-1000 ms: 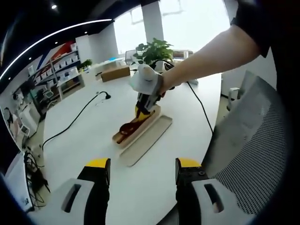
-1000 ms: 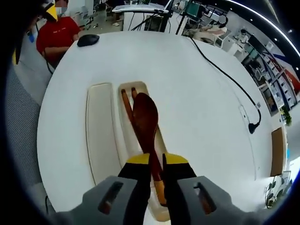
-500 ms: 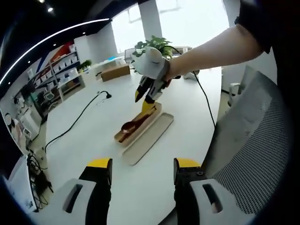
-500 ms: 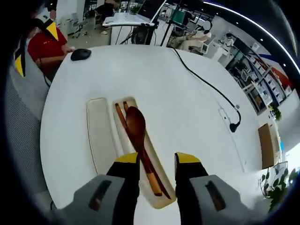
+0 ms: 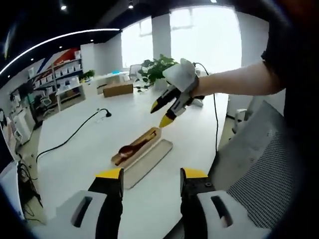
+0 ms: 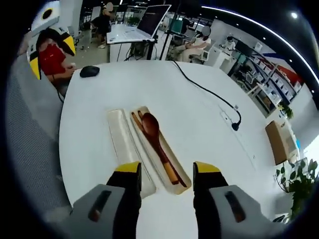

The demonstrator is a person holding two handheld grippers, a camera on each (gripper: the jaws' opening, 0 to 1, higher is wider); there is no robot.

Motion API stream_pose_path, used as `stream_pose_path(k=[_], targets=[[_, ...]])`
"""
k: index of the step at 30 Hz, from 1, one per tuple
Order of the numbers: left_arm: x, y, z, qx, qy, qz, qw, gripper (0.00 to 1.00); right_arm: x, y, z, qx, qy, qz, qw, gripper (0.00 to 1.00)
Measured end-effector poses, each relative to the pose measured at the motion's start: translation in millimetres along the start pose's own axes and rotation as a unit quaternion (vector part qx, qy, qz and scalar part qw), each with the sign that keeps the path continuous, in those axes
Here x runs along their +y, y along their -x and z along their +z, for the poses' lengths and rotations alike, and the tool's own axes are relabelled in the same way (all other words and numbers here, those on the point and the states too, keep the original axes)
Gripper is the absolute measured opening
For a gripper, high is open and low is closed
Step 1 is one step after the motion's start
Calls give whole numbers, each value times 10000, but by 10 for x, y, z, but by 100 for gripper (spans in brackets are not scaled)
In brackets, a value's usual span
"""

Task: Arrange the utensils inside the cutlery case until each visible utensil rests in its matching compartment.

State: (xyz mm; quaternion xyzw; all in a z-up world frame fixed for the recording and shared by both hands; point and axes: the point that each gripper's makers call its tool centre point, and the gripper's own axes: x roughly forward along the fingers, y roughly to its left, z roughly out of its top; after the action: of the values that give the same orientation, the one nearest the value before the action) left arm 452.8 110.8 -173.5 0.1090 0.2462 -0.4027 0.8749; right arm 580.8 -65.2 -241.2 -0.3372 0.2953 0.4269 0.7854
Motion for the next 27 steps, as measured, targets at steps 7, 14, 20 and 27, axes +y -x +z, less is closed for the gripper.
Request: stream_pose_path(k=[7, 14, 20, 27], targets=[[280, 137, -66, 126, -242, 212, 9994, 48, 109, 300, -93, -81, -71, -78, 9999, 44], [424, 220, -133, 263, -495, 283, 9980, 56, 273, 503, -164, -65, -85, -83, 9999, 43], [488, 119, -348, 549, -870, 94, 9946, 66, 460, 550, -287, 91, 19, 52, 9999, 44], [555, -33, -457, 662, -1206, -152, 9904, 70, 669, 469, -412, 183, 191, 366, 9990, 48]])
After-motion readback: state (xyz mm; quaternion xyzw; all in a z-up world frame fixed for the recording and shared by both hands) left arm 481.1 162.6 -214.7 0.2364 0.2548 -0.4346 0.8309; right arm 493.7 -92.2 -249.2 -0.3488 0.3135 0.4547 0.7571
